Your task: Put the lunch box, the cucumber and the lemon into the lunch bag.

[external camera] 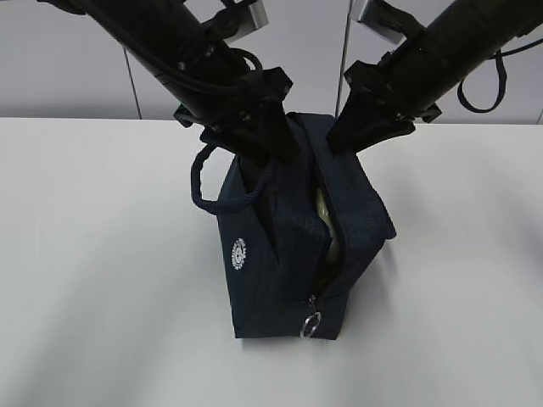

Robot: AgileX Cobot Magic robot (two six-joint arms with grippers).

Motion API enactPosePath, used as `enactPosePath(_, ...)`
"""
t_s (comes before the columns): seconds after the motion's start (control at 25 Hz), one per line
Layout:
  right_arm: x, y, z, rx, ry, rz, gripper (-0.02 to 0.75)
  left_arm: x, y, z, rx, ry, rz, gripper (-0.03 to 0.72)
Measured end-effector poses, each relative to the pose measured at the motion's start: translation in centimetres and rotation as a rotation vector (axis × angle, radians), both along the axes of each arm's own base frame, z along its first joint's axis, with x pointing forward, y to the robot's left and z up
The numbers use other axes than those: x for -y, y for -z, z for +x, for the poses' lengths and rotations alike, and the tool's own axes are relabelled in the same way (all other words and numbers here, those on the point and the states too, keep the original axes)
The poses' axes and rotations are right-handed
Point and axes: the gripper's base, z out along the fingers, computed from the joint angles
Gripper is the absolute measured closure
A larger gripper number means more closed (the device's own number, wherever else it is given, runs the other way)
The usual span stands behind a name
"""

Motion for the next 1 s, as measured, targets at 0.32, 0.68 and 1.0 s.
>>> enactPosePath(0.32,-0.1,-0.2,0.0,0.001,0.002,0.017,0.491,-0.3,0.2,-0.1,0.007,0.019,0.044,0.379)
enactPosePath(0.68,0.1,-2.6,-0.6,0.095,0.023,0.022,0.491,-1.7,-1.8,-0.7,0.114,0.045,0.131,0.379)
enactPosePath(1.0,0.6,-8.3,-2.5,0.340,0.049,0.025,0.491,-3.4,-6.0,-2.2,0.263,0.044,0.168,0.379)
